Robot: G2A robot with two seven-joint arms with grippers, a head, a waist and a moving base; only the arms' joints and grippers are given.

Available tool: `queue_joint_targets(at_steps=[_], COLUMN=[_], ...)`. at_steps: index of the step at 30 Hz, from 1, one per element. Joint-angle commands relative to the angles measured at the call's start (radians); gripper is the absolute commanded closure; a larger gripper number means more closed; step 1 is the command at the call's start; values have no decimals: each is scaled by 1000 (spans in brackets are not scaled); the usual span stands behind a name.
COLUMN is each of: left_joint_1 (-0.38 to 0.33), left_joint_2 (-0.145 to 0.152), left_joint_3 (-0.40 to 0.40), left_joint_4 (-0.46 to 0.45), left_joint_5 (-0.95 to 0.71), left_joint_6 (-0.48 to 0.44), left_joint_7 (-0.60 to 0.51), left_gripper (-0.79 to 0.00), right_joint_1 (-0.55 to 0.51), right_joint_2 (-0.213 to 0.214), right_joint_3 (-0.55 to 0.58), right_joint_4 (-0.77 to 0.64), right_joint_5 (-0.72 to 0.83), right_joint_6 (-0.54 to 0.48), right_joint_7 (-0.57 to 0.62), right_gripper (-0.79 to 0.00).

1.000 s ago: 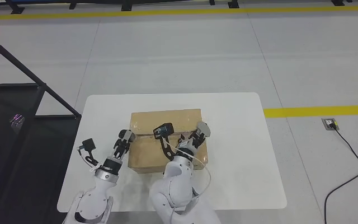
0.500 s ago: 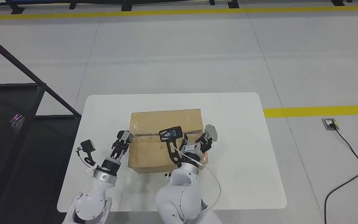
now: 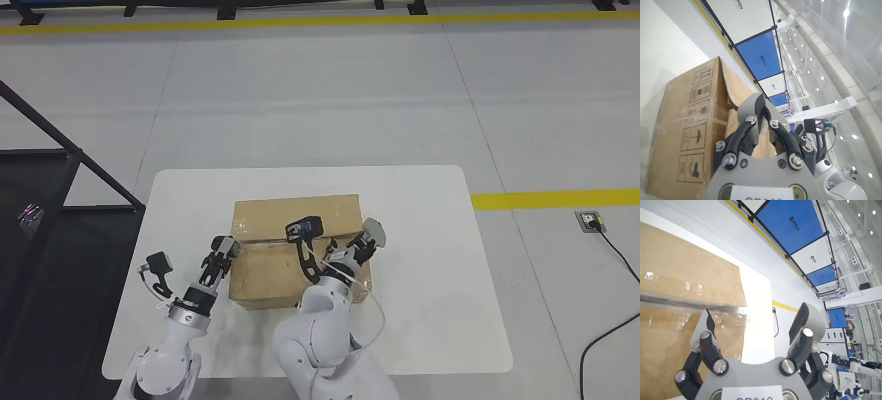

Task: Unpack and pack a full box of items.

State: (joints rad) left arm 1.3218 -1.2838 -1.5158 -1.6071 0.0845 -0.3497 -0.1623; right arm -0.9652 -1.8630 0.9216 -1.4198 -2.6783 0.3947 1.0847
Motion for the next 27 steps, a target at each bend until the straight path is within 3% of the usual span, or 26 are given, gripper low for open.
queue_joint_targets(at_steps=[1,17,24,27], left_joint_1=[1,1,-6,-7], left_joint_2=[0,-1,-1,-1], left_joint_3=[0,2,3,3], left_joint_4=[-1,-3,-6,-7], left_joint_5=[-1,-31,-51,-53], left_joint_6=[3,27,38,41], left_joint_7=[1,3,-6,-5], left_gripper=[0,0,0,0], right_joint_1=[7,59,42,26], right_joint_2=[-2,-18,-14,-9], right_joint_3=[-2,-7,4,-1], right_joint_4=[5,63,41,28], right_joint_5=[6,39,28,19], right_joint_6=[14,-76,45,38], right_joint_7=[0,35,43,36], right_gripper=[-785,-785,-785,-785])
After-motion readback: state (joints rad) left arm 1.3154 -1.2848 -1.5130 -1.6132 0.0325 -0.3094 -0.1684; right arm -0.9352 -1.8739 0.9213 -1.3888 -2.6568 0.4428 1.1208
